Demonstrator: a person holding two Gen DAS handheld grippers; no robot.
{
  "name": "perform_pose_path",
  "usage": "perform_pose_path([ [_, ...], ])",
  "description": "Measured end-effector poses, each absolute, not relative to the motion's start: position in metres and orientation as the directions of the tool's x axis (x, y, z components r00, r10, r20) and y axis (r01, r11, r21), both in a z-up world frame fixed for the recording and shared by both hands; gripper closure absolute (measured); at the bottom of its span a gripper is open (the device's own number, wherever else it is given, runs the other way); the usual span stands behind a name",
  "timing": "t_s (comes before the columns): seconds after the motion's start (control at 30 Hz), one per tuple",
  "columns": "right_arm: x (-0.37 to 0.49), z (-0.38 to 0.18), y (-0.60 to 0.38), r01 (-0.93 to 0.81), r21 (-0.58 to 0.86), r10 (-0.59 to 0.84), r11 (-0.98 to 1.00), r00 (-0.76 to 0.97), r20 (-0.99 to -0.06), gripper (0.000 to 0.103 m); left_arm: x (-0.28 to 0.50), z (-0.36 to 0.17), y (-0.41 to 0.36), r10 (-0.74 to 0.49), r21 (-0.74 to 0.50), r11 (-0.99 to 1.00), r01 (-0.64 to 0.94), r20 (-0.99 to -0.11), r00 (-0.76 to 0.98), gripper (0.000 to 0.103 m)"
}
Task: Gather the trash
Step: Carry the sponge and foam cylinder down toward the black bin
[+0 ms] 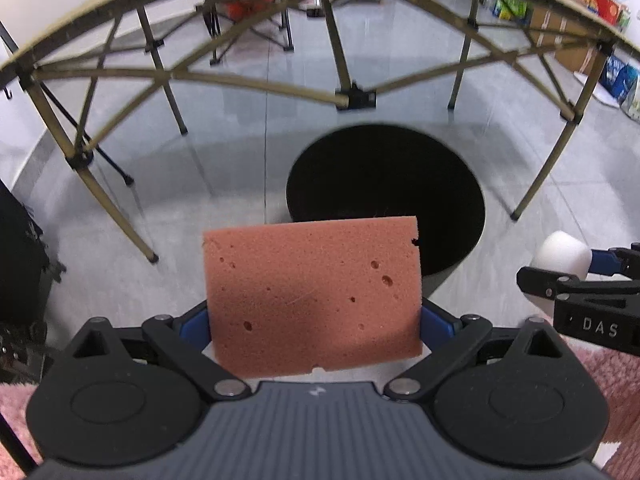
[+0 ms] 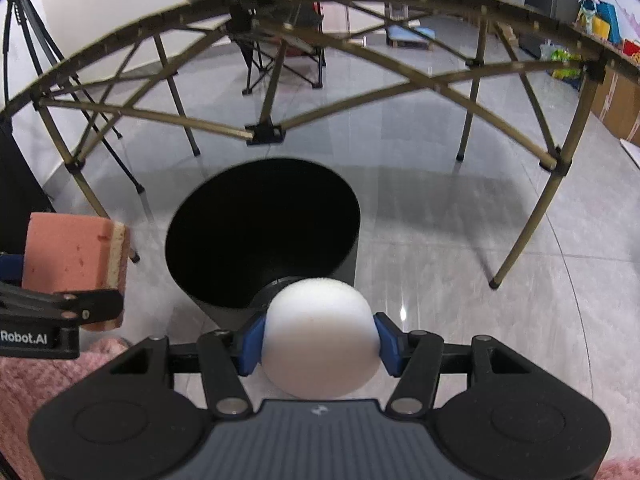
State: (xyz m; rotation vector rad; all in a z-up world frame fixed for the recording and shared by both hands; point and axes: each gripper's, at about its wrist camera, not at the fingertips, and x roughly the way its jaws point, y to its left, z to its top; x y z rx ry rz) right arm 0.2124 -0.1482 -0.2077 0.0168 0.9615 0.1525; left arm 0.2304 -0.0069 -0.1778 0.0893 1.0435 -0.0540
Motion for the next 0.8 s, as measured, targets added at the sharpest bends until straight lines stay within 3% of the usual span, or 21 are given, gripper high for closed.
perform_pose_path([
  [0.8, 0.239, -0.229, -0.143, -0.101, 0.098, 0.133, 0.99, 0.451, -0.882, 0.047, 0.252, -0.204, 0.008, 0.042, 0.048, 0.999, 0.007, -0.928, 0.371, 0.003],
])
